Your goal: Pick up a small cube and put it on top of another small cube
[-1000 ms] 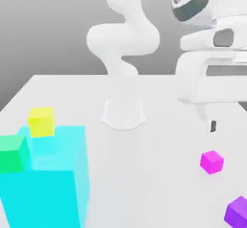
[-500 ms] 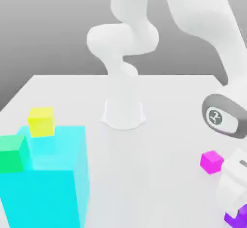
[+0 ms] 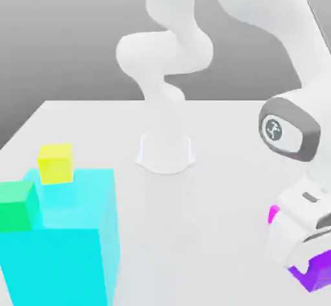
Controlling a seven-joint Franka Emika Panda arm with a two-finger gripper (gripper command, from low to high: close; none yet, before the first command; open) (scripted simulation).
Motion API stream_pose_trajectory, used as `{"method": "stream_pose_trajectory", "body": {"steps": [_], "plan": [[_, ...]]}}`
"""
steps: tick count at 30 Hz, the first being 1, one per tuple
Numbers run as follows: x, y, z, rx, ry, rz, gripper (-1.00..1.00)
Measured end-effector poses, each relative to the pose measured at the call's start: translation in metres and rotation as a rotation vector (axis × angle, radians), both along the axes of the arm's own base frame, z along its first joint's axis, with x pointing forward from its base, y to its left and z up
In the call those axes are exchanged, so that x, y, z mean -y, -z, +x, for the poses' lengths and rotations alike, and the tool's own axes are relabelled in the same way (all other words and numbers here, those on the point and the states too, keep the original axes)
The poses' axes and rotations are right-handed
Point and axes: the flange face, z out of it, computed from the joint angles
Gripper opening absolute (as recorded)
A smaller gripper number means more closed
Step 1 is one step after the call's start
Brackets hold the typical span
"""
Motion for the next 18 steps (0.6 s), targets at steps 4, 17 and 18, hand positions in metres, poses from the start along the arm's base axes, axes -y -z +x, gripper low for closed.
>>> {"method": "stream_pose_trajectory", "body": {"steps": [4, 17, 18], "plan": [[0.101, -0.053, 0.008, 0.011, 0.301, -0.025, -1.00], [0.353, -0.196, -0.111, 0.029, 1.219, 0.051, -1.00], [0.358, -0.189, -0.116, 0.029, 1.241, 0.056, -1.00]]}}
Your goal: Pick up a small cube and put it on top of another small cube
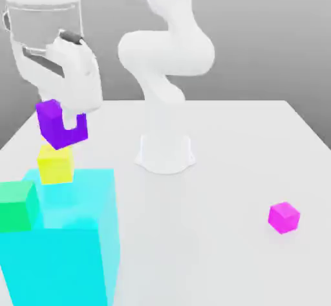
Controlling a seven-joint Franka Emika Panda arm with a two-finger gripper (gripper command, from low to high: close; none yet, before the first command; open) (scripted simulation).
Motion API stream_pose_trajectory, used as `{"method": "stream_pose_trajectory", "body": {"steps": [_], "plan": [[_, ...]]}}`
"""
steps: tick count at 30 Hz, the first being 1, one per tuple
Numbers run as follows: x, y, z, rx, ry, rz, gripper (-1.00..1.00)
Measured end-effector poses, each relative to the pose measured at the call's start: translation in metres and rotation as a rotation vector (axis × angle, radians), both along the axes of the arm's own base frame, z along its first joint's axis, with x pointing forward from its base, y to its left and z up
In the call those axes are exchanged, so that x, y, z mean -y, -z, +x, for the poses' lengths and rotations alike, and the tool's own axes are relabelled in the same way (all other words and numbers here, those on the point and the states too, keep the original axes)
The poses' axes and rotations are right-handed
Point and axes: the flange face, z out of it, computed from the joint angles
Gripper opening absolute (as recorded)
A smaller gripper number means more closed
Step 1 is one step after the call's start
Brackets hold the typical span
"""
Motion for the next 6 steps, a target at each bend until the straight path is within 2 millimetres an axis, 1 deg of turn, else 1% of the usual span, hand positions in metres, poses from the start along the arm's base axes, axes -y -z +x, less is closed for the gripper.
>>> {"method": "stream_pose_trajectory", "body": {"steps": [2, 3, 6], "plan": [[0.003, 0.025, -0.004, 0.002, 0.017, 0.003, -1.00], [0.004, 0.038, -0.005, 0.002, 0.020, 0.004, 1.00], [0.004, 0.038, -0.005, 0.002, 0.020, 0.004, 1.00]]}}
